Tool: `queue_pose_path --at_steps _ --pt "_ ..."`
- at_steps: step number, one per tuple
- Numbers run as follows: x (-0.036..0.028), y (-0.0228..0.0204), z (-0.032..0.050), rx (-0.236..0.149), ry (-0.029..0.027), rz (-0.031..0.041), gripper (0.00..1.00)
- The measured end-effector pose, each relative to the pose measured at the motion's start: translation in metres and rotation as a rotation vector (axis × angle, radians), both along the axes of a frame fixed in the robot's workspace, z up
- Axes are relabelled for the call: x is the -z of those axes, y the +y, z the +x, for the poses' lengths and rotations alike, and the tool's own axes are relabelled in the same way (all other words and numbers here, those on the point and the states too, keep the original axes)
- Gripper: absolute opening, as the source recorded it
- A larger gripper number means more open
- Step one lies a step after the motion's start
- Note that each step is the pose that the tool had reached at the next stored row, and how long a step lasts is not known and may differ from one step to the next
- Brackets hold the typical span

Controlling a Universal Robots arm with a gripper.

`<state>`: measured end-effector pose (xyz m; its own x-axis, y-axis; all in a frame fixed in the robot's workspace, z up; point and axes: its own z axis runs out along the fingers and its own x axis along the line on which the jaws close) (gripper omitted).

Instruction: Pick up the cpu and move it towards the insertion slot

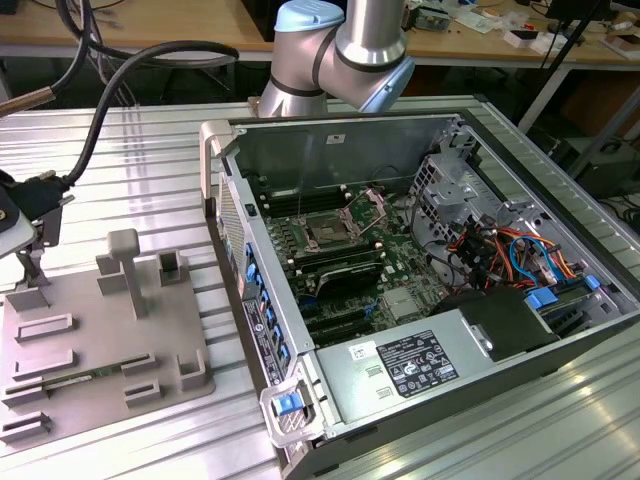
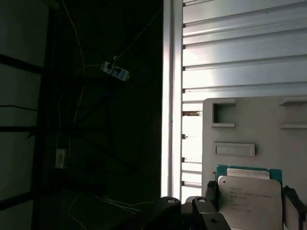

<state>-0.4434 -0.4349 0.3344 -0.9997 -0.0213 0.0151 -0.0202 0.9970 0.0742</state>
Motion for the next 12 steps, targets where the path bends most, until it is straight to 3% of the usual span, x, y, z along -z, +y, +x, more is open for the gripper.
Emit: queue_pose_path --at_steps 12 --pt "-0.0126 0.0000 0.0000 0.000 0.0000 -0.0001 0.55"
